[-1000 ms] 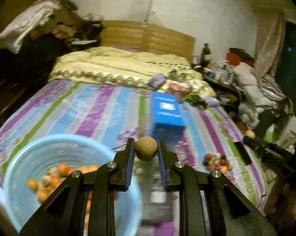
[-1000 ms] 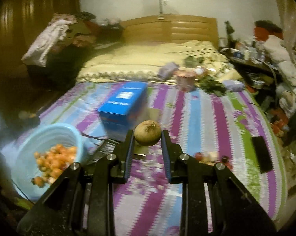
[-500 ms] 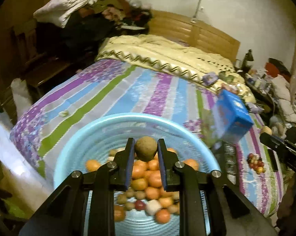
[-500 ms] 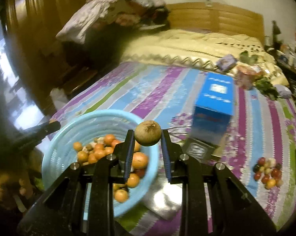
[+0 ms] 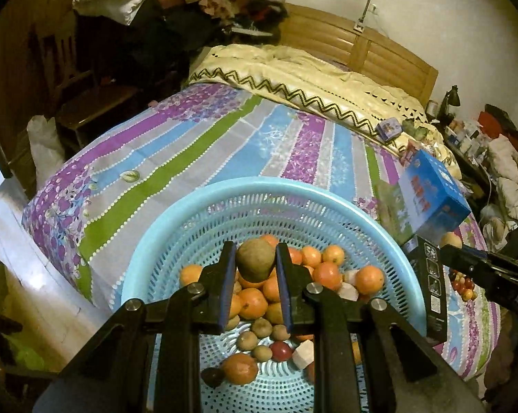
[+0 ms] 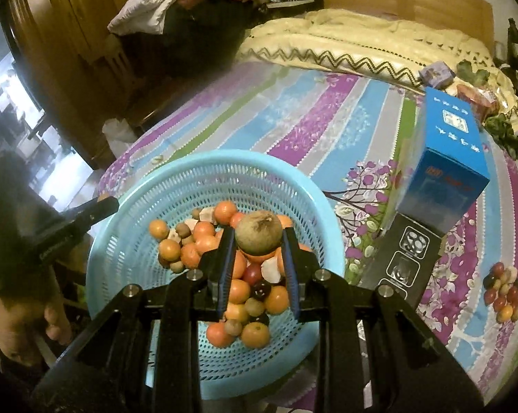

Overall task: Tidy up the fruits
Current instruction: 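Carry both brown fruits over the light-blue basket with both tools, then open both tools to drop the brown fruits into the basket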

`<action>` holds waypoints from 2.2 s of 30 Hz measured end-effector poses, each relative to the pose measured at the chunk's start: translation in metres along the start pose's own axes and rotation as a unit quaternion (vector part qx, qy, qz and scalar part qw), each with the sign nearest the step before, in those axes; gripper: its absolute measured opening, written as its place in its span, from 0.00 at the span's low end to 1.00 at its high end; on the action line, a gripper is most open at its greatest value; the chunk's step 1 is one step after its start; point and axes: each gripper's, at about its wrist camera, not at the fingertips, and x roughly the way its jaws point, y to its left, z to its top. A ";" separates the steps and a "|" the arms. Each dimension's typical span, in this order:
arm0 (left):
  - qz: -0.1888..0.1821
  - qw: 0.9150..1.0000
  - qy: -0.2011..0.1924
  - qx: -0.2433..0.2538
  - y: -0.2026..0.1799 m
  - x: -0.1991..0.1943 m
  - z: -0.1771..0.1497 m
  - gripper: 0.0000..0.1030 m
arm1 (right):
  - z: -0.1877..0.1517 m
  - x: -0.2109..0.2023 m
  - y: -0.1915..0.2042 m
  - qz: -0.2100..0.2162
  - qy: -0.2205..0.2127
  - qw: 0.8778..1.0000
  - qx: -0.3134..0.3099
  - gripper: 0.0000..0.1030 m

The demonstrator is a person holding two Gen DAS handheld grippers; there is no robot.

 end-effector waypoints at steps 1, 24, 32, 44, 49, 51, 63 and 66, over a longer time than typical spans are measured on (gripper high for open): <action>-0.001 1.000 0.001 0.000 0.000 0.001 0.000 0.22 | 0.000 0.001 0.001 0.000 0.001 1.000 -0.001 0.27; -0.014 1.000 0.015 0.022 -0.012 0.008 -0.003 0.22 | 0.002 0.015 0.004 0.001 0.014 1.000 -0.004 0.27; -0.016 0.999 0.018 0.023 -0.012 0.011 -0.004 0.22 | 0.001 0.016 0.004 0.001 0.015 1.000 -0.003 0.27; -0.015 0.999 0.020 0.024 -0.012 0.015 -0.004 0.22 | -0.001 0.019 0.006 0.004 0.018 1.000 -0.009 0.27; -0.015 0.999 0.021 0.023 -0.012 0.016 -0.005 0.22 | 0.000 0.020 0.007 0.005 0.019 1.000 -0.010 0.27; -0.015 0.999 0.021 0.024 -0.013 0.016 -0.004 0.22 | 0.001 0.019 0.007 0.005 0.019 1.000 -0.009 0.27; 0.003 1.000 0.020 0.021 -0.011 0.023 -0.009 0.51 | -0.001 0.023 0.008 0.016 0.024 1.000 -0.006 0.36; 0.011 1.000 0.014 0.022 -0.010 0.021 -0.009 0.60 | -0.002 0.020 0.007 0.016 0.021 1.000 -0.007 0.50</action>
